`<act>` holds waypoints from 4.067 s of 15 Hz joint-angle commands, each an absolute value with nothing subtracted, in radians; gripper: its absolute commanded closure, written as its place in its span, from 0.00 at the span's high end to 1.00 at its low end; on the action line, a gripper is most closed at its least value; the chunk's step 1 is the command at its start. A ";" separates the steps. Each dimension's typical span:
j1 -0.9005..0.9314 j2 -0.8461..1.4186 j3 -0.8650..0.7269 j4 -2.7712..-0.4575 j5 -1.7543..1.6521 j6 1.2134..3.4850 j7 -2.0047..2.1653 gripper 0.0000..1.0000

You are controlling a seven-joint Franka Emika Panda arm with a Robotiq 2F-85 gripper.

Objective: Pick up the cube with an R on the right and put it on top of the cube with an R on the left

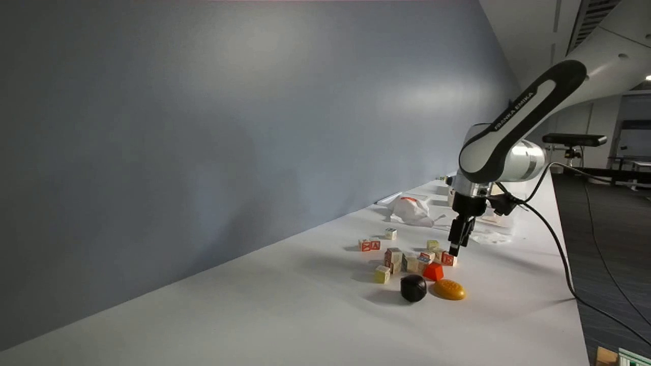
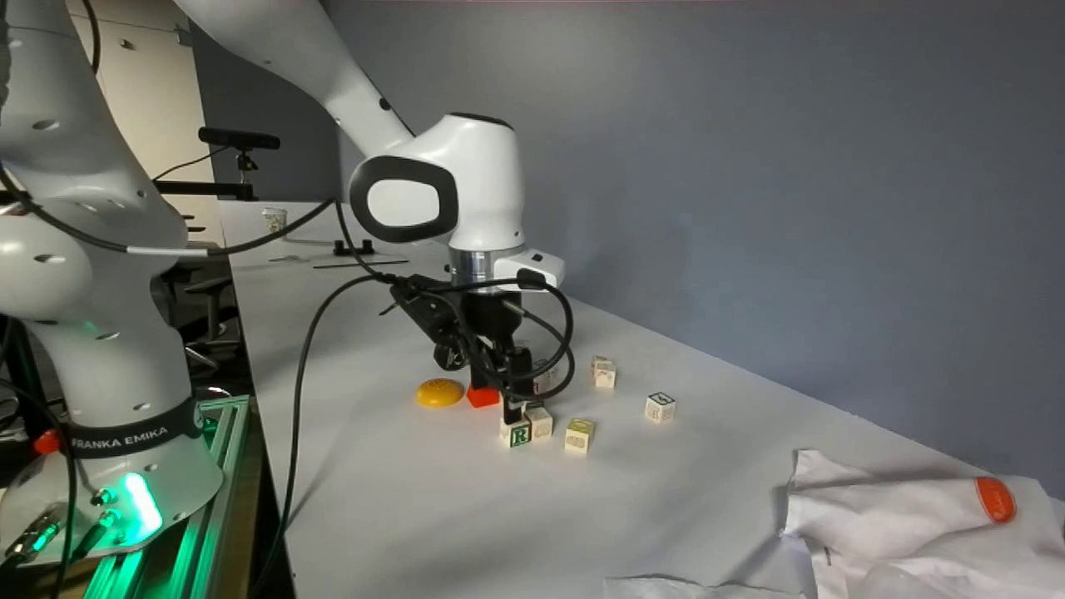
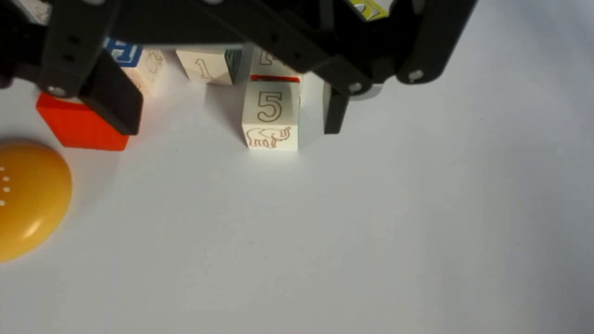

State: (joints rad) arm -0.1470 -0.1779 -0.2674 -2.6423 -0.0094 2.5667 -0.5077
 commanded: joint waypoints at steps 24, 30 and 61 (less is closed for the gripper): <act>-0.101 -0.335 -0.210 -2.645 -0.039 2.526 -0.533 0.09; 0.018 -0.309 -0.195 -2.567 0.019 2.552 -0.529 0.10; 0.048 -0.076 -0.084 -2.462 0.036 2.587 -0.457 0.10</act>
